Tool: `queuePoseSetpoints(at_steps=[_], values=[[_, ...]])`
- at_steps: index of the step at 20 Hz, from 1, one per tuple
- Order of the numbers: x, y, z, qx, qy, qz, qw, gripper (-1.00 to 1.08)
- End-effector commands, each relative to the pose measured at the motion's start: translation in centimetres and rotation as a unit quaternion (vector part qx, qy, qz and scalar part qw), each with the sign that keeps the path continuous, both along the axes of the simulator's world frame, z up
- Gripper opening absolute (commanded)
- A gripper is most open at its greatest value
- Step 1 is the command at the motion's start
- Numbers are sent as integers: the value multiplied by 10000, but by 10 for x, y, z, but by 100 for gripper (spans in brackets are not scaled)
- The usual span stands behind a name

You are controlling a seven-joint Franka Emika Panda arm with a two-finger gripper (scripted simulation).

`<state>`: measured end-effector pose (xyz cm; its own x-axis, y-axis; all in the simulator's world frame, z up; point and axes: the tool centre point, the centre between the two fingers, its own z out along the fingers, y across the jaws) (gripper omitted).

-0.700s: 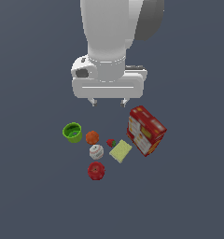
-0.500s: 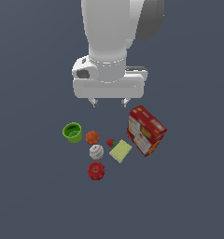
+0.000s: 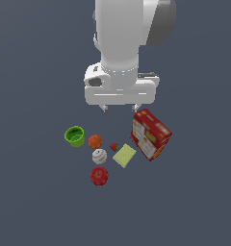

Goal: Pick up a designated object from a clutter of objects.

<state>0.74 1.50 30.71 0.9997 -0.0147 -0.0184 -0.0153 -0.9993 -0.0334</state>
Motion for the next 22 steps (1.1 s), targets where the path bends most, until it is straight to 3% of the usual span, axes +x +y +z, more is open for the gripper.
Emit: queuePoseSetpoints(at_steps=[1, 13, 17, 22], values=[[1, -1, -1, 6, 2, -45, 10000, 100], [16, -11, -38, 101, 49, -1010, 9948, 100], [24, -19, -60, 128, 79, -1604, 9869, 100], [33, -31, -93, 128, 113, -2448, 9694, 100]])
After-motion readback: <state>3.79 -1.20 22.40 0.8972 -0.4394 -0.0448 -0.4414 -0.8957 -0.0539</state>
